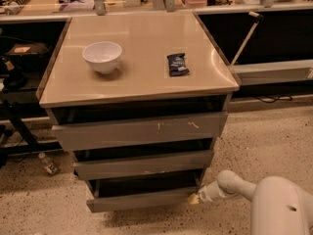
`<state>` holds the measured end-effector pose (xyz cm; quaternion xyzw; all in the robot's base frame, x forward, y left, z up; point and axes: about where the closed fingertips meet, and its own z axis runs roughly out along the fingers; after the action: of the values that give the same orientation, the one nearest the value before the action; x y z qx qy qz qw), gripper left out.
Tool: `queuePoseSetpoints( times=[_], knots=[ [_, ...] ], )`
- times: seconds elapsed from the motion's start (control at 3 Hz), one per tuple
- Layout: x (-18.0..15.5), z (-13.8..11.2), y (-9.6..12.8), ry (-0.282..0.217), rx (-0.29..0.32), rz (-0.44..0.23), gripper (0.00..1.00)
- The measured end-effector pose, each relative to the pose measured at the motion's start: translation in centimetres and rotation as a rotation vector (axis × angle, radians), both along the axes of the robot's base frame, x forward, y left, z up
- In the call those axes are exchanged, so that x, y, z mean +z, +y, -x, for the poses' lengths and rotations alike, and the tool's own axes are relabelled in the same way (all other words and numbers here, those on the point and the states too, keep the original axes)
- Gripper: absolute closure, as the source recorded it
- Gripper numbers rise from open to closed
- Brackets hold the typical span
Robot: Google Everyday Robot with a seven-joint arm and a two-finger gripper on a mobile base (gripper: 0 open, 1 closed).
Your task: Close bottom drawer
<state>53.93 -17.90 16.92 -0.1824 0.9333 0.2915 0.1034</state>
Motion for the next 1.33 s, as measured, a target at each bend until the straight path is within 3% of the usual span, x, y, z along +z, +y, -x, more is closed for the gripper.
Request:
queuePoseSetpoints(
  times=[0.33, 0.67, 1.33],
  knots=[
    [0.3, -0.8, -0.7, -0.003, -0.065, 0.016, 1.00],
    [0.0, -0.7, -0.6, 0.004, -0.083, 0.004, 1.00],
    [1.1, -4.5, -2.7, -0.055, -0.282, -0.090, 1.00]
  ],
)
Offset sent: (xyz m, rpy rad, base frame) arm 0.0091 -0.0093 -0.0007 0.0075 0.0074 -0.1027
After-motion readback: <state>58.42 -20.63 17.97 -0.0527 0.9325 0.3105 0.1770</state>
